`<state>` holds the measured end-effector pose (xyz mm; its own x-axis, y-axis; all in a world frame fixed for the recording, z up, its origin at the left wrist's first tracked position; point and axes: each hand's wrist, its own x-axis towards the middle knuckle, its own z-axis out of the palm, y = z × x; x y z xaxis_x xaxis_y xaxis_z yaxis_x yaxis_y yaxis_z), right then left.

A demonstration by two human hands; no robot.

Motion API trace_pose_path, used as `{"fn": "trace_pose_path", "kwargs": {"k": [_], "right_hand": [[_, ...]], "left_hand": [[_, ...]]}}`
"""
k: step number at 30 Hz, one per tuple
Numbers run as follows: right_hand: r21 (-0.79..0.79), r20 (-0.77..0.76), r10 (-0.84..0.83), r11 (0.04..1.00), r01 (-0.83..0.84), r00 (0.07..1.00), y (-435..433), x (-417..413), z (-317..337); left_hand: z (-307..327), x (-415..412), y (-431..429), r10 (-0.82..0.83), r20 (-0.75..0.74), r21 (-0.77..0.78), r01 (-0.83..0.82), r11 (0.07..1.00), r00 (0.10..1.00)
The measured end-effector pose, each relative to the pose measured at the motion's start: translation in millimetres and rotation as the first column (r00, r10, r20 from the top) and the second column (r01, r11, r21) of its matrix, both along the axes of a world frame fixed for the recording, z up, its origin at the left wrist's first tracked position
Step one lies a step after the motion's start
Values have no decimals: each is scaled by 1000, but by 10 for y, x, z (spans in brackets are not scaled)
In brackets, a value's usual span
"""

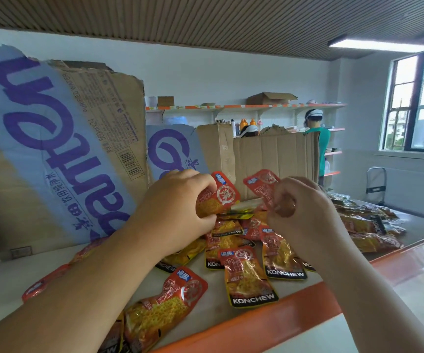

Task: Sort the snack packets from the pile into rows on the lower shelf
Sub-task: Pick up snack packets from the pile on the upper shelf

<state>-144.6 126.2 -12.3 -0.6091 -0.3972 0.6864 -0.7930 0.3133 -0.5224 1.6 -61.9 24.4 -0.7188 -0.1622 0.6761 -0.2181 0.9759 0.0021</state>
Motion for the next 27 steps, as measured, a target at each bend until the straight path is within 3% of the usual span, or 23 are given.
{"fn": "trace_pose_path", "kwargs": {"k": [10, 16, 27], "right_hand": [[-234, -139, 118, 961, -149, 983, 167, 294, 258], [-347, -112, 295, 883, -316, 949, -29, 453, 366], [-337, -118, 607, 720, -606, 786, -675, 1735, 407]], "left_hand": [[463, 302, 253, -39, -153, -62, 30, 998, 987], [533, 800, 385, 109, -288, -90, -140, 986, 951], [440, 2377, 441, 361, -438, -4, -404, 915, 823]]}}
